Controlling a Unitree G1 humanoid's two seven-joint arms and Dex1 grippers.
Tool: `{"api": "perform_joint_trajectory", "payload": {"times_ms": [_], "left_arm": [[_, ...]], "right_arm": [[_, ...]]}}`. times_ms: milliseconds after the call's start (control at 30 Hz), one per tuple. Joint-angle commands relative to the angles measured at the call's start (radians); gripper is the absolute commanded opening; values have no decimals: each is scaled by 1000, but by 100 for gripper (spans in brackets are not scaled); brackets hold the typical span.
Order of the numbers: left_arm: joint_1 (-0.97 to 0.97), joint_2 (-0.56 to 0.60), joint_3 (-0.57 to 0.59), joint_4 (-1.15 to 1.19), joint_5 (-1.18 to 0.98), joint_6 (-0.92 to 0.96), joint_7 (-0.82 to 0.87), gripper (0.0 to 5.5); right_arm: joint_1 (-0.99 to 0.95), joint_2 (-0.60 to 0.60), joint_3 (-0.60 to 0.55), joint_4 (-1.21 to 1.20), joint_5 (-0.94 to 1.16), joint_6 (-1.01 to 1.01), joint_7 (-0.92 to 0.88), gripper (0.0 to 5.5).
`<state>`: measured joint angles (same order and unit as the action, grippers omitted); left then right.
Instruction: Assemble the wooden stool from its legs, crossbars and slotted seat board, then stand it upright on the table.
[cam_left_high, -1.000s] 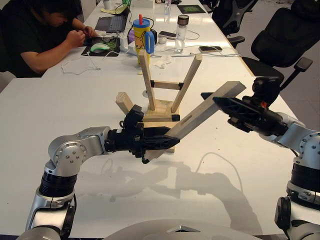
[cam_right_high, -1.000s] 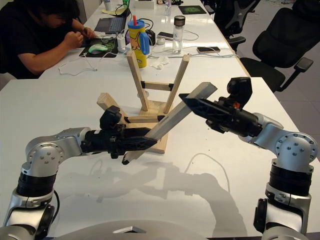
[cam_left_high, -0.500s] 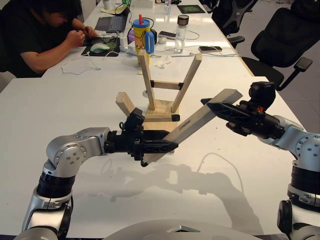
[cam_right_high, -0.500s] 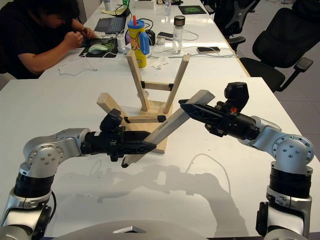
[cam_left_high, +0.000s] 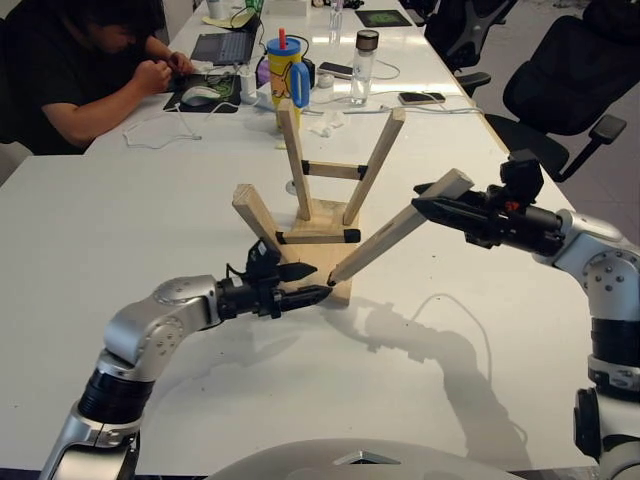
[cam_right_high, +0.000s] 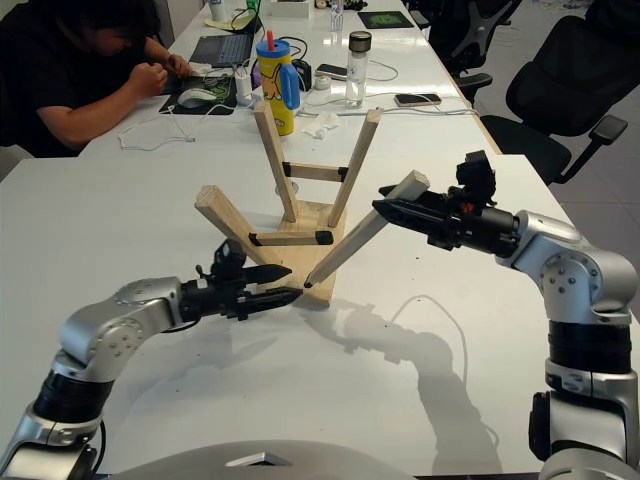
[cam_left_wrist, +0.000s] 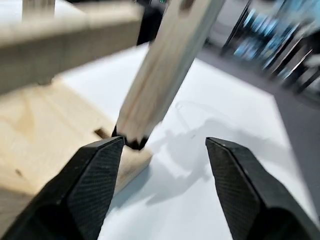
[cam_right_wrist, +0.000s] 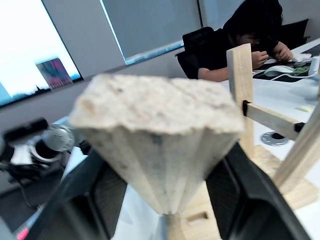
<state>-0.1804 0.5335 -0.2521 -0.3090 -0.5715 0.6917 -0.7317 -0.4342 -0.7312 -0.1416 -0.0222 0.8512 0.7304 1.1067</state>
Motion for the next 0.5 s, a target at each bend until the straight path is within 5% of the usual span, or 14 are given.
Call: {"api": "perform_joint_trajectory", "payload": {"times_ms": [33, 500], "left_arm": [[-5, -13, -69, 52, 112, -76, -7, 303], [-37, -49, -157, 228, 334, -152, -14, 303]], "right_arm": [[-47, -18, 75, 58, -116, -82, 70, 206], [-179, -47, 257, 71, -386, -210, 127, 205]]}}
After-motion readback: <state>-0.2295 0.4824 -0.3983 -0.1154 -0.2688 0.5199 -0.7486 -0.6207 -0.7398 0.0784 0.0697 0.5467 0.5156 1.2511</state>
